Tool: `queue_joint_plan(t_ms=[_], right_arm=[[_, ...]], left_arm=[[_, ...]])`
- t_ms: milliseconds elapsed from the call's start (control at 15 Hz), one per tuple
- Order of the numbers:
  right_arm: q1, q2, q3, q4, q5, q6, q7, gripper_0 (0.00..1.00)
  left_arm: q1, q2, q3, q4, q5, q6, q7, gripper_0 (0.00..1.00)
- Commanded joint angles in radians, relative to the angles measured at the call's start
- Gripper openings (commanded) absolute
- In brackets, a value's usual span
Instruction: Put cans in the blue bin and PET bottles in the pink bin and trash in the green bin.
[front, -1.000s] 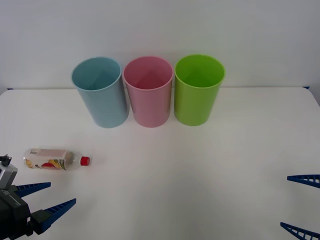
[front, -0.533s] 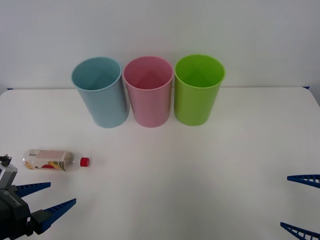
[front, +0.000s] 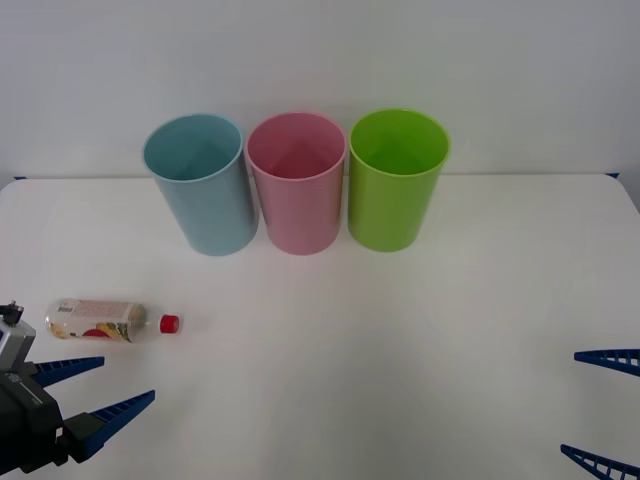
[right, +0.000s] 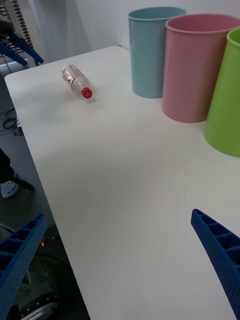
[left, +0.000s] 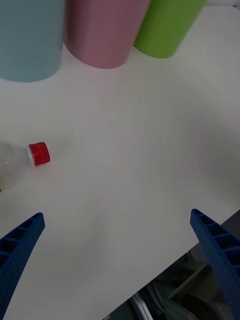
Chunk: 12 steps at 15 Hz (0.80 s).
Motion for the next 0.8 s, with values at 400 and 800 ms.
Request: queue_joint_plan(t_ms=[400, 800], right_arm=[[0.000, 0.000, 0.000, 0.000, 0.000, 0.000, 0.000, 1.00], [0.000, 0.000, 0.000, 0.000, 0.000, 0.000, 0.000, 1.00]], left_arm=[[-0.002, 0.180, -0.081, -0.018, -0.065, 0.264, -0.347, 0.90], [-0.014, 0.483, -0.085, 0.026, -0.128, 0.422, -0.491, 0.89]])
